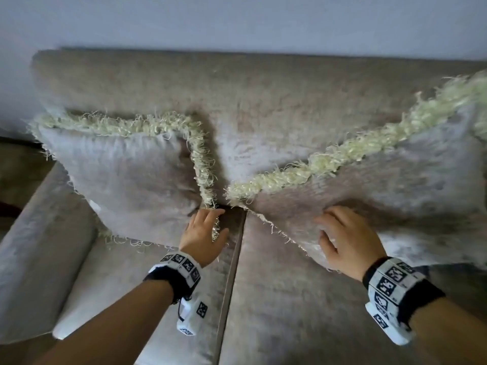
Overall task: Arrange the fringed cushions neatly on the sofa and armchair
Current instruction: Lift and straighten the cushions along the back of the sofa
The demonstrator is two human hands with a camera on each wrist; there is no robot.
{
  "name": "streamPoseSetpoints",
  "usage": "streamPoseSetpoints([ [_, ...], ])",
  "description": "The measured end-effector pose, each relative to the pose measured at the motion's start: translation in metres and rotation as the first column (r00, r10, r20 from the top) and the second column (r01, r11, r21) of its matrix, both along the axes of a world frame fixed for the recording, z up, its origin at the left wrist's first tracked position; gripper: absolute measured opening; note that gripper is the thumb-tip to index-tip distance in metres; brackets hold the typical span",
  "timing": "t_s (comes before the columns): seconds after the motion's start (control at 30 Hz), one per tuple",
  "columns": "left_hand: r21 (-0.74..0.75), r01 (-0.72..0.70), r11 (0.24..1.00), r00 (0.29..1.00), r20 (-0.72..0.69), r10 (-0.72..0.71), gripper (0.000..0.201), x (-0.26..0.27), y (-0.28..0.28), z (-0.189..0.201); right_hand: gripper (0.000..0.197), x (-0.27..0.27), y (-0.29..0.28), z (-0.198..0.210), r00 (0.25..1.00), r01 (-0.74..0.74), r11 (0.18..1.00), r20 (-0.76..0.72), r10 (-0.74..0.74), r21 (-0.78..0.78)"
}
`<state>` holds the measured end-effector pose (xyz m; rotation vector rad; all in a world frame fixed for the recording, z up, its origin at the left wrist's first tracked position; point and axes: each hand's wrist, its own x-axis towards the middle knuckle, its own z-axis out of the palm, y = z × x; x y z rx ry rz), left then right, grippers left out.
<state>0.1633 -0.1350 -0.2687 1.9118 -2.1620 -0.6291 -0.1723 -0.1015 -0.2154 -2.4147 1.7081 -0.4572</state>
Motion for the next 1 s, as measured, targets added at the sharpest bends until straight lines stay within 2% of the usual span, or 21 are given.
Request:
streamPoseSetpoints([
  [0.07, 0.007, 0.003, 1.000, 1.000, 0.021, -0.003, 0.050, 0.057, 0.001, -0.018, 0.023, 0.045, -0.007, -0.013, 1.000, 0.008, 0.998, -0.007, -0.007, 0.069],
  [0.17, 0.041, -0.042, 0.998, 0.996, 0.078, 0.038, 0.047, 0.137, -0.006, -0.021, 0.030, 0.111, -0.020, -0.026, 0.999, 0.043, 0.981, -0.016, -0.041, 0.189],
  [0.3, 0.103, -0.083, 0.991, 0.995, 0.070, 0.076, 0.051, 0.220, -0.013, -0.004, 0.033, 0.183, -0.035, -0.023, 0.984, 0.176, 0.904, -0.050, -0.170, 0.389],
  [0.4, 0.113, -0.084, 0.990, 0.994, 0.079, 0.075, 0.049, 0.259, -0.020, 0.013, 0.035, 0.218, -0.040, -0.003, 0.968, 0.246, 0.857, -0.070, -0.240, 0.453],
  [0.53, 0.134, -0.098, 0.986, 0.994, 0.065, 0.090, 0.049, 0.285, -0.033, 0.026, 0.034, 0.241, -0.047, 0.028, 0.970, 0.243, 0.863, -0.090, -0.226, 0.443],
  [0.7, 0.188, -0.244, 0.951, 0.970, 0.026, 0.243, 0.051, 0.301, -0.024, 0.022, 0.038, 0.265, -0.075, 0.048, 0.982, 0.180, 0.873, -0.138, -0.131, 0.453],
  [0.8, 0.215, -0.299, 0.930, 0.954, 0.039, 0.298, 0.052, 0.314, -0.009, 0.017, 0.040, 0.284, -0.083, 0.056, 0.989, 0.142, 0.881, -0.110, -0.103, 0.451],
  [0.9, 0.210, -0.341, 0.916, 0.939, 0.035, 0.341, 0.054, 0.334, -0.012, 0.011, 0.043, 0.309, -0.095, 0.061, 0.996, 0.075, 0.929, -0.078, -0.050, 0.363],
  [1.0, 0.206, -0.364, 0.908, 0.929, 0.005, 0.371, 0.059, 0.357, -0.021, -0.009, 0.051, 0.338, -0.122, 0.062, 0.993, 0.051, 0.974, -0.114, -0.026, 0.222],
])
